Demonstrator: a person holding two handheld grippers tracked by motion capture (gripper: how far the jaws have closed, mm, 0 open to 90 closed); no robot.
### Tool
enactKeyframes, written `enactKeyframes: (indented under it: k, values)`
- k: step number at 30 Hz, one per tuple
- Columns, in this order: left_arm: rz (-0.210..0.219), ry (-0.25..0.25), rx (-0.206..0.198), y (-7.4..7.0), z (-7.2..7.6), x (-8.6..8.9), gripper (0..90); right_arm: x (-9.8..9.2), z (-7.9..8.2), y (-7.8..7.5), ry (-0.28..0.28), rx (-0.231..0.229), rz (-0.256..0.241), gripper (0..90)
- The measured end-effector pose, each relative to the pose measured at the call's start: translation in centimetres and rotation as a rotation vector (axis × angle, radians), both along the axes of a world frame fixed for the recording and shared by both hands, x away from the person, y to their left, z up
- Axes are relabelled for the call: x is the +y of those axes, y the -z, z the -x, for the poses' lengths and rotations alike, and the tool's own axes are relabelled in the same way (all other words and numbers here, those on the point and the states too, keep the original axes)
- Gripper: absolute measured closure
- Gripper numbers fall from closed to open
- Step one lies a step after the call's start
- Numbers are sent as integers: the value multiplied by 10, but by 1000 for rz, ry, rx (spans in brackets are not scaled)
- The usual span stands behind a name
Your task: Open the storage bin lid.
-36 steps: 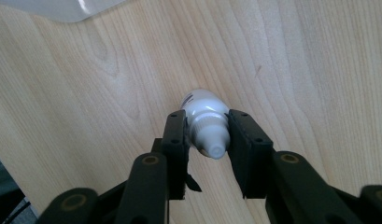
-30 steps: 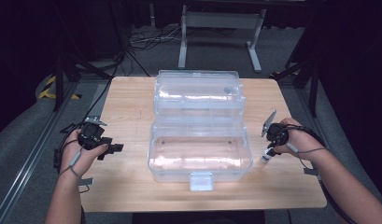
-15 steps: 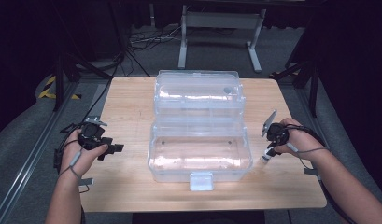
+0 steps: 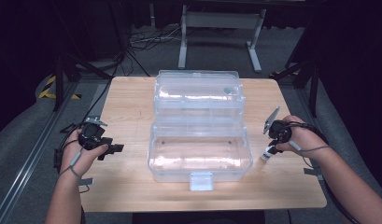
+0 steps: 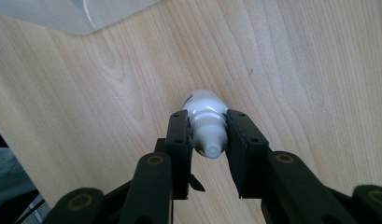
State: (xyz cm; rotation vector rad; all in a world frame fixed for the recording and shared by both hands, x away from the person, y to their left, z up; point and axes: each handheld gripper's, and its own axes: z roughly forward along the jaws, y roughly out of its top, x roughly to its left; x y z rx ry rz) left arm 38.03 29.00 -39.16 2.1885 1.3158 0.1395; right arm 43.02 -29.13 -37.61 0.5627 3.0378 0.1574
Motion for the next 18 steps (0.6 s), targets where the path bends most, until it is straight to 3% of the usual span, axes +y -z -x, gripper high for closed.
enactKeyframes:
  k: [18]
  values:
    - [3,-9,8,0,0,1,397,9,8,-47,-32,-6,-15,717]
